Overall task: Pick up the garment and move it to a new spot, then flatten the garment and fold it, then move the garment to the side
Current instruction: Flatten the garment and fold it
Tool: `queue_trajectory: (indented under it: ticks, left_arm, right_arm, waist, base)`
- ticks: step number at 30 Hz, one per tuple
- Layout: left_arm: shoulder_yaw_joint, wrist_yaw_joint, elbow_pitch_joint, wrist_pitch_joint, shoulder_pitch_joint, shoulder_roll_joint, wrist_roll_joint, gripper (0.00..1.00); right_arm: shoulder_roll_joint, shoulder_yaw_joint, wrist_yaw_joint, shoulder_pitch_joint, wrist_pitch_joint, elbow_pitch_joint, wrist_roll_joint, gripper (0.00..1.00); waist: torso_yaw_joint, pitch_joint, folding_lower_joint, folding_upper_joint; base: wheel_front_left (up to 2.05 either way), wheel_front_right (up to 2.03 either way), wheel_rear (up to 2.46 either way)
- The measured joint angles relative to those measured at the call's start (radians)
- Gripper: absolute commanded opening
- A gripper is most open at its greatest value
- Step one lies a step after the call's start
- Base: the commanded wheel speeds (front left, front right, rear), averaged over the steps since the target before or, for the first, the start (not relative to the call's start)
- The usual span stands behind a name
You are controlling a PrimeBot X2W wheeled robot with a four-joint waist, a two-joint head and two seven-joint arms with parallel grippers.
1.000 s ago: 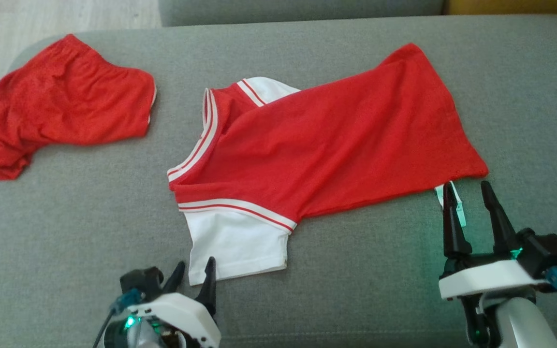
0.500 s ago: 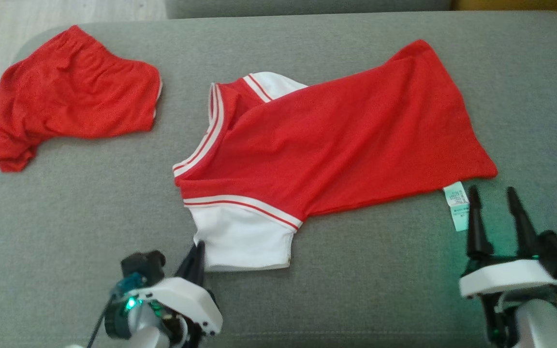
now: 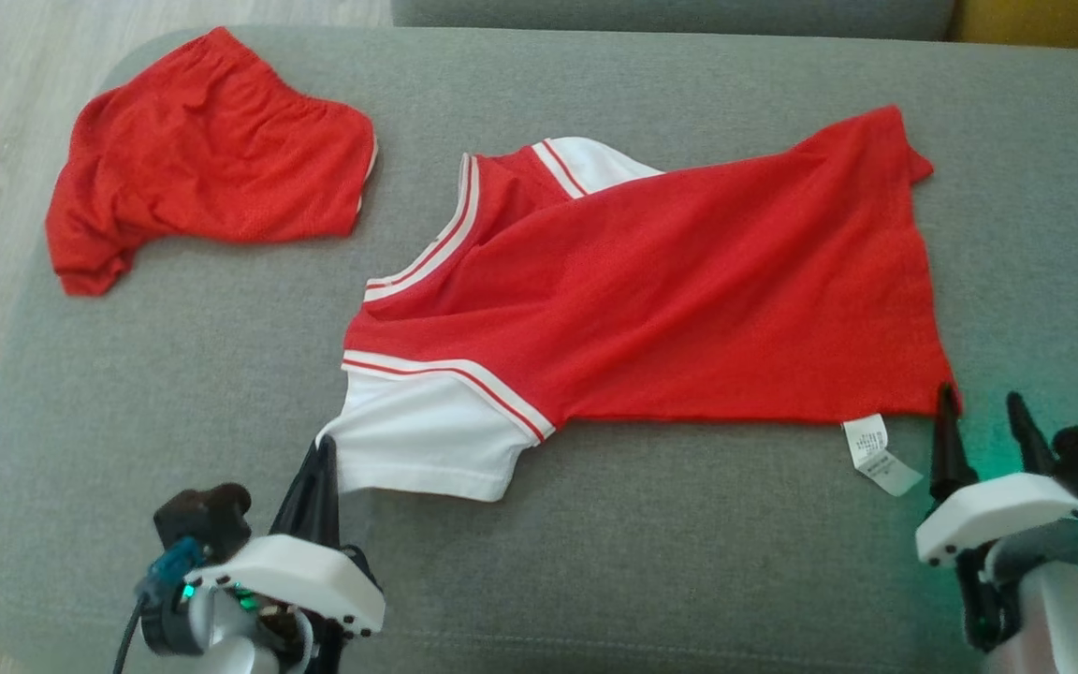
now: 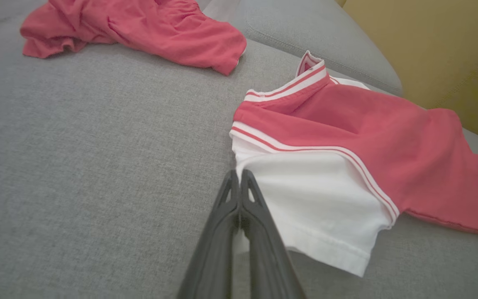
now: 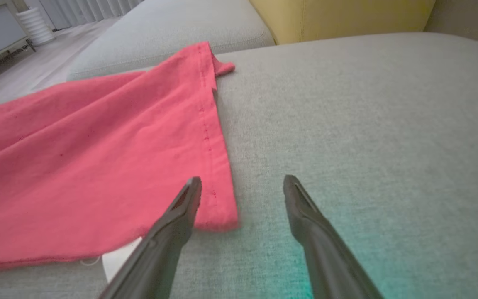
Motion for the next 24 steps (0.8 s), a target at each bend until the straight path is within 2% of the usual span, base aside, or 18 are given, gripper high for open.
queue_trajectory:
  ticks: [8,9,10,11,12,13,14,20,24]
  left_arm:
    - [-0.015,0.002,-0.024,0.005,0.0,-0.001,0.0,0.0]
    - [-0.016,0.006,-0.026,0.005,0.0,-0.001,0.0,0.0]
    - [-0.016,0.009,-0.027,0.004,0.0,-0.001,0.0,0.0]
    - [-0.016,0.009,-0.028,0.004,0.0,-0.001,0.0,0.0]
    - [-0.016,0.009,-0.028,0.0,0.0,-0.001,0.0,0.0]
    - [-0.016,0.009,-0.029,-0.001,0.0,-0.001,0.0,0.0]
    - [-0.016,0.009,-0.029,-0.002,0.0,-0.001,0.0,0.0]
    - [-0.013,-0.011,-0.059,-0.014,-0.001,-0.009,-0.042,0.0]
    - [-0.003,-0.034,-0.115,-0.029,-0.02,-0.008,-0.053,0.0]
  right_arm:
    - [-0.002,0.044,0.0,-0.051,0.022,0.144,-0.001,1.0]
    - [-0.004,0.052,0.0,-0.059,0.022,0.153,0.007,0.91]
    - [-0.005,0.058,0.0,-0.067,0.021,0.16,0.012,0.71]
    - [-0.005,0.064,0.0,-0.074,0.021,0.166,0.016,0.44]
    - [-0.005,0.072,0.0,-0.08,0.021,0.174,0.023,0.3]
    - [-0.005,0.079,0.0,-0.087,0.02,0.184,0.026,0.11]
    - [-0.005,0.089,0.0,-0.093,0.018,0.19,0.033,0.0]
    - [-0.003,0.128,0.0,-0.098,-0.034,0.198,0.076,0.0]
    - [-0.002,0.156,0.0,-0.106,-0.089,0.126,0.114,0.0]
  waist:
    - [0.022,0.008,0.0,0.0]
    - [0.023,0.009,0.0,0.0]
    - [0.022,0.009,0.0,0.0]
    - [0.021,0.01,0.0,0.0]
    - [0.02,0.009,0.0,0.0]
    - [0.018,0.009,0.0,0.0]
    - [0.017,0.008,0.0,0.0]
    - [0.008,-0.012,0.0,0.0]
    - [-0.008,-0.042,0.0,0.0]
  base:
    - [0.0,0.0,0.0]
    - [0.0,0.0,0.0]
    - [0.0,0.0,0.0]
    - [0.0,0.0,0.0]
    - [0.0,0.0,0.0]
    - [0.0,0.0,0.0]
    - [0.0,0.0,0.0]
    - [0.0,0.0,0.0]
    - [0.0,0.0,0.0]
